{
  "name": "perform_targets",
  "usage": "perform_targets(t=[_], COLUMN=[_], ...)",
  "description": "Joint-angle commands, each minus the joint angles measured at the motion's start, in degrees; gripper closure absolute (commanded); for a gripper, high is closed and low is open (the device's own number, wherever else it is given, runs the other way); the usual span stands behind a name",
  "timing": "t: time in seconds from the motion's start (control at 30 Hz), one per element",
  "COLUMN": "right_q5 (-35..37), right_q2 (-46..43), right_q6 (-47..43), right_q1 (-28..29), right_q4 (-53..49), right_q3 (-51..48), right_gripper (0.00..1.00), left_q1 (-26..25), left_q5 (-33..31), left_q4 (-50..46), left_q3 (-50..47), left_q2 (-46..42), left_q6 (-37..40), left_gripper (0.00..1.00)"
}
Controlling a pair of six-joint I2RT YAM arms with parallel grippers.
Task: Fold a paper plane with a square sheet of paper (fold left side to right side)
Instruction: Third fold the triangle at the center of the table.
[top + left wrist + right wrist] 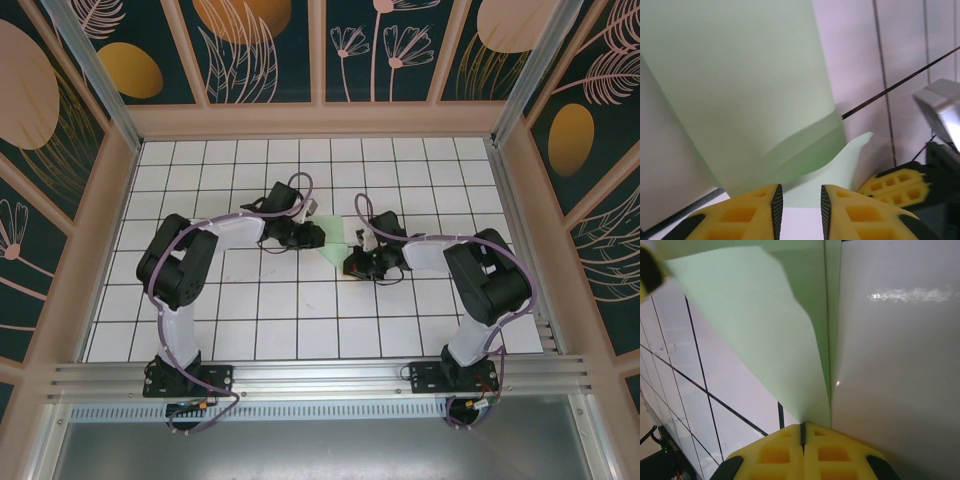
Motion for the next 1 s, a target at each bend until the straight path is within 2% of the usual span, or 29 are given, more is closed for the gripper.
perform_targets(t=[0.0,0.37,0.97], right_q5=[5.4,5.5,6.2], right_q2=[2.4,3.7,4.2], right_q6=[0.2,-0.3,-0.4], right_q1=[-0.9,-1.0,-1.0], right_q4=[-6.9,-6.4,-7.3], right_q3=[-3.0,-2.5,-2.0], right_gripper=[1.0,1.0,1.0], left_q1=[-1.4,-5.9,-7.5], left_q5=[-1.1,1.5,4.0], left_q4=[-2.5,1.5,5.7], left_q3=[-1.1,-4.1,-1.7], left_q2=[-3.1,-2.7,2.7], left_q6=[0.3,-2.8,-5.0], left_gripper=[0.73,0.78,0.8])
